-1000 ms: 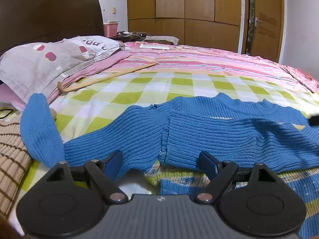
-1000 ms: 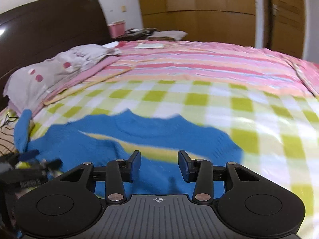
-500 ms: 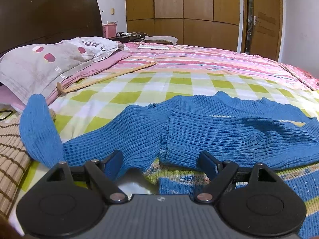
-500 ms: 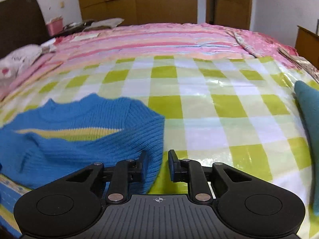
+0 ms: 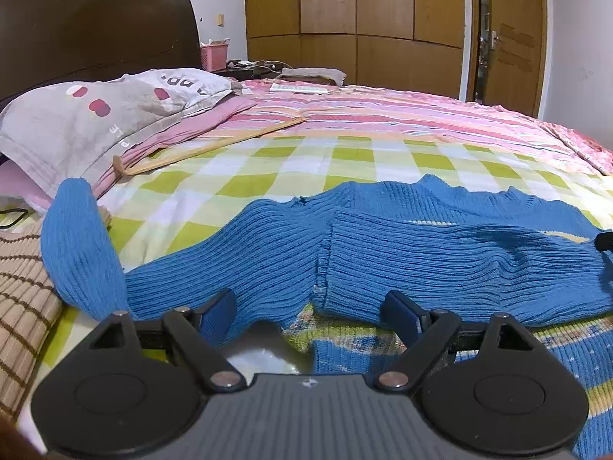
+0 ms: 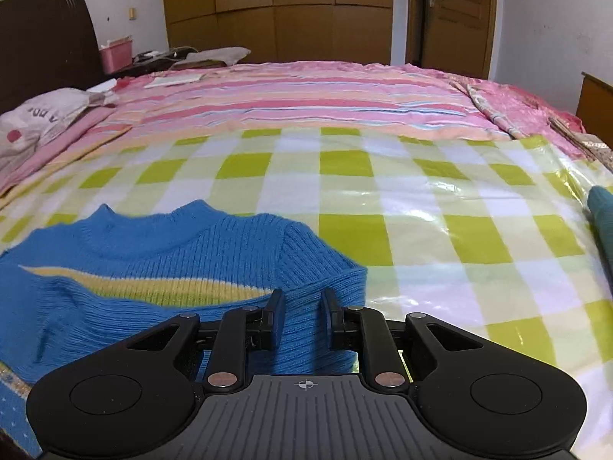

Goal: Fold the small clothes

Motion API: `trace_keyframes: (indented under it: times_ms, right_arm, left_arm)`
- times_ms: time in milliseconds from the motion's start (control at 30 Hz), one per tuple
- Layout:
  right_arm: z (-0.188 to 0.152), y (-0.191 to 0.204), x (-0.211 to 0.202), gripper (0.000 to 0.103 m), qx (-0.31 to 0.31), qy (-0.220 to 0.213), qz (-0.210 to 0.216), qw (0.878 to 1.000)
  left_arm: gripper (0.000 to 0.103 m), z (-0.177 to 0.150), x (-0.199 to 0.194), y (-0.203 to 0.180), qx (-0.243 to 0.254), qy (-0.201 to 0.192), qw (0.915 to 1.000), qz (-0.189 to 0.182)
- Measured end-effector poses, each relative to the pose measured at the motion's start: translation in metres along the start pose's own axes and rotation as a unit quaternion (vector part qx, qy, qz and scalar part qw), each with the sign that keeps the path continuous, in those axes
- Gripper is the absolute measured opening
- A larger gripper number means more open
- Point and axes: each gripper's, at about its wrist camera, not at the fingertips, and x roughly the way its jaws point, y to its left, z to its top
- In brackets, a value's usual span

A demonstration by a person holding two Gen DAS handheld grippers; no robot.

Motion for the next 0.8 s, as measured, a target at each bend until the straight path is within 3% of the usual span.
trace_keyframes:
  times_ms: [167,267,300,400,533,667,800]
  right_arm:
    - [-0.003,0.016,-0.019,0.024,-0.016,-0.025,0.036,0.999]
    - [-0.01,0.032,-0.025,0.024,-0.037,-0.01,0.069,0.997]
    - [-0.012,0.04,-0.017,0.024,-0.054,0.018,0.074,0.996]
    - [-0.018,0.048,-0.017,0.025,-0.065,0.023,0.056,0.996]
    - [-0.015,0.058,-0.036,0.025,-0.053,0.014,0.089,0.995]
    - [-0.015,0.077,-0.048,0.025,-0.065,0.014,0.112,0.992]
    - [-0.001,0.116,-0.053,0.025,-0.08,0.021,0.164,0.983]
  left_arm:
    - [0.091,-0.002,-0.004,0.002,-0.002,0.0,1.0,0.008]
    - [0.091,-0.003,-0.01,0.005,-0.005,0.003,0.9998,0.017]
    - [0.09,-0.003,-0.012,0.007,-0.01,0.006,0.9997,0.019]
    - [0.09,0.001,-0.022,0.018,-0.036,-0.002,0.9989,0.03]
    - [0.09,0.008,-0.028,0.045,-0.082,-0.017,0.9948,0.057]
    - [0.089,0.008,-0.019,0.077,-0.131,-0.002,0.9868,0.095]
    - [0.088,0.004,-0.015,0.094,-0.158,0.006,0.982,0.104]
